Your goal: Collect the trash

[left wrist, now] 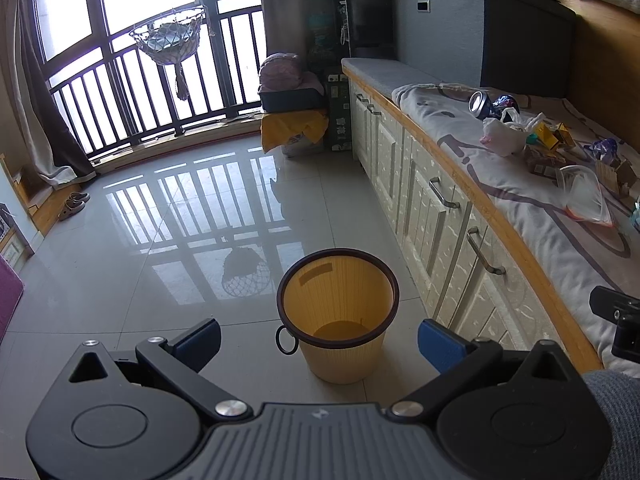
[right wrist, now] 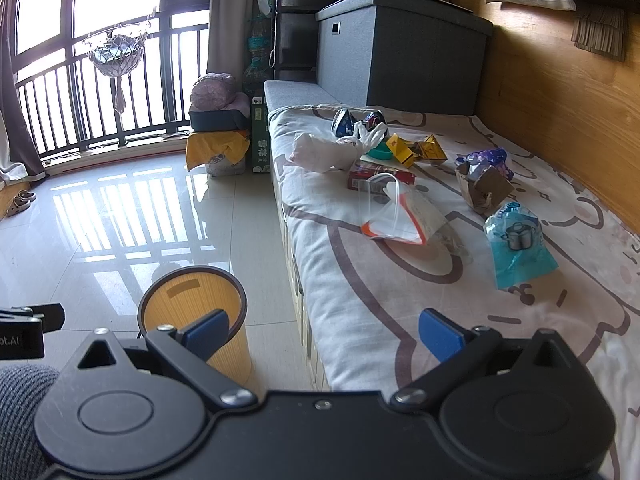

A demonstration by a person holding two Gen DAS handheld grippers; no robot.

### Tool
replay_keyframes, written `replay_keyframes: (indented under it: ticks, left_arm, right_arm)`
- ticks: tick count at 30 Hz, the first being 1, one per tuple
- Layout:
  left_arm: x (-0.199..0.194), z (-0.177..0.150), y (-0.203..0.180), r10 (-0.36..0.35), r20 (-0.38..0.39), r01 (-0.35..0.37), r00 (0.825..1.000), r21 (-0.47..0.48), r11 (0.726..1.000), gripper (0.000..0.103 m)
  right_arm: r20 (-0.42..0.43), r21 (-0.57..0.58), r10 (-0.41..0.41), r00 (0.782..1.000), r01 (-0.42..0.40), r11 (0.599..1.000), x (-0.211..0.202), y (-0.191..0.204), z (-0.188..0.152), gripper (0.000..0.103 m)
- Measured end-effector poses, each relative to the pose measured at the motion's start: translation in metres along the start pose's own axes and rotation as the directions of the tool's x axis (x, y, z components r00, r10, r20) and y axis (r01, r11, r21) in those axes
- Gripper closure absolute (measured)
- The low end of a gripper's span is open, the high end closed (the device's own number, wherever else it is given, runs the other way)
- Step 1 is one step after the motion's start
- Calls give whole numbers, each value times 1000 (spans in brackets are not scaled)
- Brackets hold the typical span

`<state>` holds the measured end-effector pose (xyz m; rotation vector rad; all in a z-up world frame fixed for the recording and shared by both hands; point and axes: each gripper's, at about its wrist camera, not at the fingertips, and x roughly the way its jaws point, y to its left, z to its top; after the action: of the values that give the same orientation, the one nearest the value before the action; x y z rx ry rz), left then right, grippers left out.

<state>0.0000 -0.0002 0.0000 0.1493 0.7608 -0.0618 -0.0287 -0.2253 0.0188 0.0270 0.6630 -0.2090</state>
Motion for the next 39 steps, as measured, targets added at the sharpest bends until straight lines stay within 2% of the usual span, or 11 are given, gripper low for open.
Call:
replay_keyframes:
  ticks: [39]
  left_arm:
    - [-1,2,-8,-6,-1,6,1000,-5,1000,0]
  right_arm:
    - [-2,3,0,1000,0,1000,0,-1,0,1]
